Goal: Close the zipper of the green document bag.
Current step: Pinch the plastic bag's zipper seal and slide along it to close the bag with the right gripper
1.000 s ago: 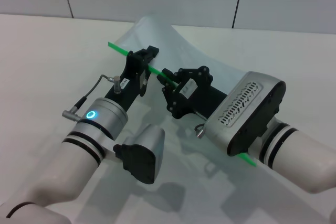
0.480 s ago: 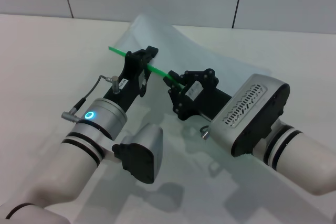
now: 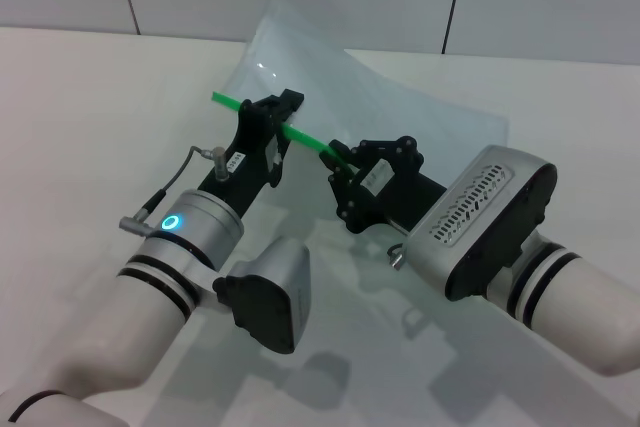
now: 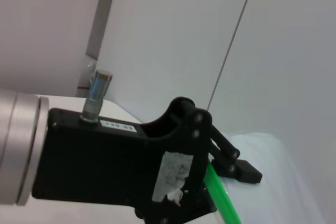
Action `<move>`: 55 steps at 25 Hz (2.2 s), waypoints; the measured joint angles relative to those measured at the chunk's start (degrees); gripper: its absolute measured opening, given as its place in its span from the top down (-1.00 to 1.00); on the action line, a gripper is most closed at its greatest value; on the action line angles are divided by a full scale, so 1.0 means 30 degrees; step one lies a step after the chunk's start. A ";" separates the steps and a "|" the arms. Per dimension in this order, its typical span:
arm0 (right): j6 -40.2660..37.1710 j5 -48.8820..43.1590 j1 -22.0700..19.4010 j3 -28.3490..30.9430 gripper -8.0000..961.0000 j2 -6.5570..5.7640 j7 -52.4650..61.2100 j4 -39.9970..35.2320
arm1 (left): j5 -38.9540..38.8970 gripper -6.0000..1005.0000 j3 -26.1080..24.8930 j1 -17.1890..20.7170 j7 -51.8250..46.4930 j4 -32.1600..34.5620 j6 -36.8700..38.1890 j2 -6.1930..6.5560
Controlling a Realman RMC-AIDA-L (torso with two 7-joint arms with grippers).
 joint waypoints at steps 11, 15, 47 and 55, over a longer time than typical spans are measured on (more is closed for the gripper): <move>0.0082 -0.0015 -0.0195 -0.0002 0.82 0.0001 -0.0004 0.0167 | 0.1031 0.86 0.0017 0.0230 -0.0870 0.0086 -0.0245 0.0074; 0.0638 -0.0050 -0.0488 0.0027 0.82 0.0002 -0.0010 0.0216 | 0.1105 0.86 0.0017 0.0277 -0.0895 0.0100 -0.0264 0.0095; 0.0585 0.0200 -0.1057 0.1036 0.83 0.0211 0.0226 0.1686 | 0.1638 0.87 0.0017 0.0279 -0.1387 0.0099 -0.0075 0.0118; 0.0567 0.0198 -0.1523 0.1643 0.83 0.0205 0.0167 0.1805 | 0.1638 0.87 0.0016 0.0304 -0.1389 0.0099 -0.0032 0.0119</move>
